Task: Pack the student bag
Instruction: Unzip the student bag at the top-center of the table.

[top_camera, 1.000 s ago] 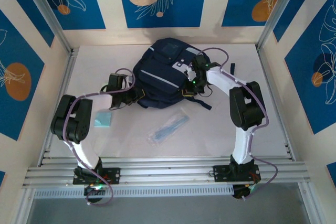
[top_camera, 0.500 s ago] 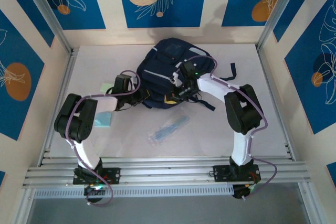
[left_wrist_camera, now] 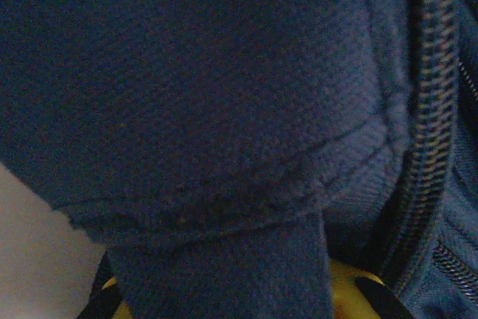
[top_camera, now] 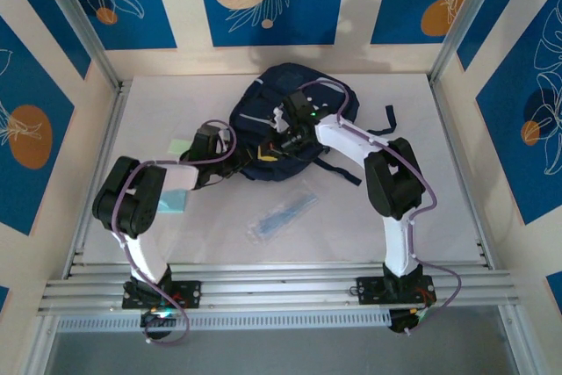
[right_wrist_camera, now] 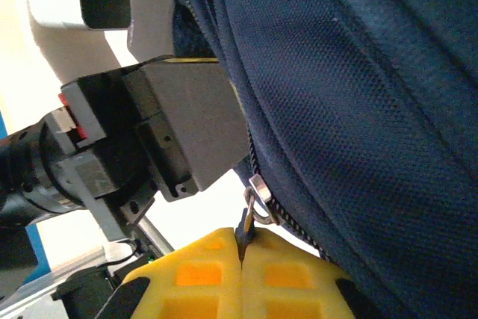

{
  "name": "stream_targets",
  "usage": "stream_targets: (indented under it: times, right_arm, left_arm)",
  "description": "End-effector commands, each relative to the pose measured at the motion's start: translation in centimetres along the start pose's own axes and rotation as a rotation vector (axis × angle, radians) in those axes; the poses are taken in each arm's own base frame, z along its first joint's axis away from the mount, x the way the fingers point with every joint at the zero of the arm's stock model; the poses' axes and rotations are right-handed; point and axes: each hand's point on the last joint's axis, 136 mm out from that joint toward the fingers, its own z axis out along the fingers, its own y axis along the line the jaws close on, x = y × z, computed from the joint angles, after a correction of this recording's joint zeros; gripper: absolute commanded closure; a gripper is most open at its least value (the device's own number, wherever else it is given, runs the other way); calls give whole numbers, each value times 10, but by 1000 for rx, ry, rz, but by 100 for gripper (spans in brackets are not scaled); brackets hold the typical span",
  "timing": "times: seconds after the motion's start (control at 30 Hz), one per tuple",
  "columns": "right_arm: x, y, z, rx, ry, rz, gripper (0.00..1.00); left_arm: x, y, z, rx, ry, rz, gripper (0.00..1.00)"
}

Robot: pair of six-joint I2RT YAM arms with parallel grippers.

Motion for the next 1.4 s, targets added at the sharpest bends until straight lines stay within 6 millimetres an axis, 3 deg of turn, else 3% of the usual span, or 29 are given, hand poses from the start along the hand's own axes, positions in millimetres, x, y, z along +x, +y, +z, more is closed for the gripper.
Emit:
stream_targets:
  times: [0.0, 0.13, 0.33, 0.47, 0.57, 0.7, 0.83, 0.93, 1.07, 1.23, 1.37]
  right_arm:
    - [3, 35, -3, -63, -26, -139, 87]
    - [16, 14, -25, -3, -57, -104, 64]
    - [18, -27, -63, 76, -143, -3, 50]
    - [15, -61, -82, 146, -222, 99, 39]
    - [16, -87, -88, 141, -264, 211, 26]
    - [16, -109, -84, 83, -304, 318, 17]
    - [11, -127, -76, 43, -332, 418, 15]
    - [4, -141, -74, 37, -375, 484, 15]
    - [-7, -145, -93, -15, -460, 526, 16]
    - [-3, -141, -122, 81, -494, 445, 19]
    - [-7, -148, -138, 120, -549, 423, 21]
  left_arm:
    - [19, -46, 6, 155, 53, 65, 100]
    - [15, -56, 4, 174, 44, 66, 97]
    - [17, -66, -6, 162, 40, 93, 66]
    - [23, -62, -19, 60, 27, 166, 52]
    - [23, -50, -32, -46, -1, 226, 50]
    - [20, -51, -52, -138, -19, 339, 49]
    - [15, -72, -60, -139, -15, 466, 49]
    - [10, -90, -55, -93, -20, 505, 48]
    - [7, -107, -38, -51, 11, 535, 48]
    - [11, -106, -14, -39, 54, 538, 49]
    - [26, -88, 9, -46, 118, 518, 51]
